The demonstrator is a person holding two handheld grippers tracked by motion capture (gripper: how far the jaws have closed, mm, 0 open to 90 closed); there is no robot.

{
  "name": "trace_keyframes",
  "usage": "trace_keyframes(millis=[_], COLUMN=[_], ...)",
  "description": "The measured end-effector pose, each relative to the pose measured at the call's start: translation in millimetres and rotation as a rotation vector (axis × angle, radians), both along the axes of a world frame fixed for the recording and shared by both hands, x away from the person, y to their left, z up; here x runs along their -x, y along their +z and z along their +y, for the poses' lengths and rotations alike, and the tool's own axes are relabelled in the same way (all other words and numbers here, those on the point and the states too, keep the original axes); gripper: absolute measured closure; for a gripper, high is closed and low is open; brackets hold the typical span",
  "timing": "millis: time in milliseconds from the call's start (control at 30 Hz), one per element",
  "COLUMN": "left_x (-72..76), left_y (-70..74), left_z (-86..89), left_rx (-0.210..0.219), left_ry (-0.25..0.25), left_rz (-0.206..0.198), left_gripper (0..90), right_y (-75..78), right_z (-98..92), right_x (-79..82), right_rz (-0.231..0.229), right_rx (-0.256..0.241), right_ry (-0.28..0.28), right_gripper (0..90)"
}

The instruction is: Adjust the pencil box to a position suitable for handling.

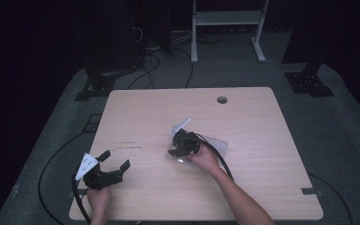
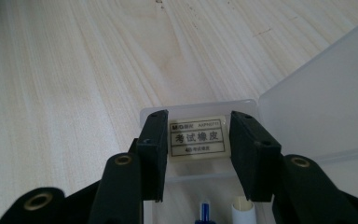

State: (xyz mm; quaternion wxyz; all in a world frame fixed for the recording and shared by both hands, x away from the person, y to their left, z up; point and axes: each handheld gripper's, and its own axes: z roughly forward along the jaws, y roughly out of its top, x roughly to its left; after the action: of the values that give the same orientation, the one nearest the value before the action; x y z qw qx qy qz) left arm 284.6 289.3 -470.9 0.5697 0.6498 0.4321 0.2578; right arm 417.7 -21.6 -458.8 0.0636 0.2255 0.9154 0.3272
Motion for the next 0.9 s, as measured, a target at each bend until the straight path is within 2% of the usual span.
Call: trace_keyframes(millis=[233, 433, 500, 600, 633, 667, 900], left_x=[1.8, 0.7, 0.4, 1.0, 1.0, 1.3, 0.8], left_y=[0.0, -0.4, -0.2, -0.5, -0.5, -0.7, -2.3], left_z=[3.9, 1.7, 1.0, 1.5, 1.5, 1.1, -1.0], left_rx=[0.008, 0.001, -0.003, 0.005, 0.005, 0.026, 0.015], left_ry=[0.008, -0.002, -0.005, -0.002, -0.002, -0.007, -0.015], left_rz=[-0.005, -0.002, -0.002, -0.002, -0.002, -0.004, 0.001], left_gripper=[1.1, 1.1, 1.1, 1.1, 1.1, 1.1, 1.1], right_y=[-5.2, -3.7, -0.6, 7.0, 7.0, 11.5, 21.0], right_z=[1.8, -0.4, -1.5, -3.7, -3.7, -6.2, -19.5], right_x=[-2.6, -2.1, 0.5, 8.1, 8.1, 12.3, 21.2], right_rz=[0.009, 0.013, 0.008, -0.025, -0.025, -0.026, -0.026], right_rx=[0.014, -0.003, -0.022, -0.02, -0.02, -0.031, -0.048], right_ry=[-0.009, -0.008, -0.009, 0.016, 0.016, 0.019, 0.048], right_gripper=[56.7, 53.3, 52.9, 50.8, 50.8, 49.9, 44.3])
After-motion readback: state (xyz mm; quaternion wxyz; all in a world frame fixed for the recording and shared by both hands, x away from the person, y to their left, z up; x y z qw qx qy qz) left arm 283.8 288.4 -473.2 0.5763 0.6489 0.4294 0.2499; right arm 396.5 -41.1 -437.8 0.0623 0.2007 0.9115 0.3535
